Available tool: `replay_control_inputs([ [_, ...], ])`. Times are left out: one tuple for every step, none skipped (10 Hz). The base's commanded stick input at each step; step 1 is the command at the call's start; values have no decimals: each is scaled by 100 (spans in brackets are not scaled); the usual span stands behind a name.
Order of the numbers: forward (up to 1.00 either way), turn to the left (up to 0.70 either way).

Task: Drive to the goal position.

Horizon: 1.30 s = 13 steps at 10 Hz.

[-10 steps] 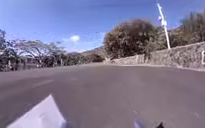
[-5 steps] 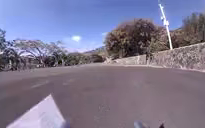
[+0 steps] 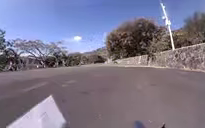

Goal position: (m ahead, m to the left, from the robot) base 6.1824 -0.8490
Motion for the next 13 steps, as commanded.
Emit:
replay_control_inputs([
  [50, 0],
  [50, 0],
  [50, 0],
  [50, 0],
  [50, 0],
  [50, 0],
  [50, 0],
  [50, 0],
  [50, 0],
  [50, 0],
  [50, 0],
  [50, 0],
  [50, 0],
])
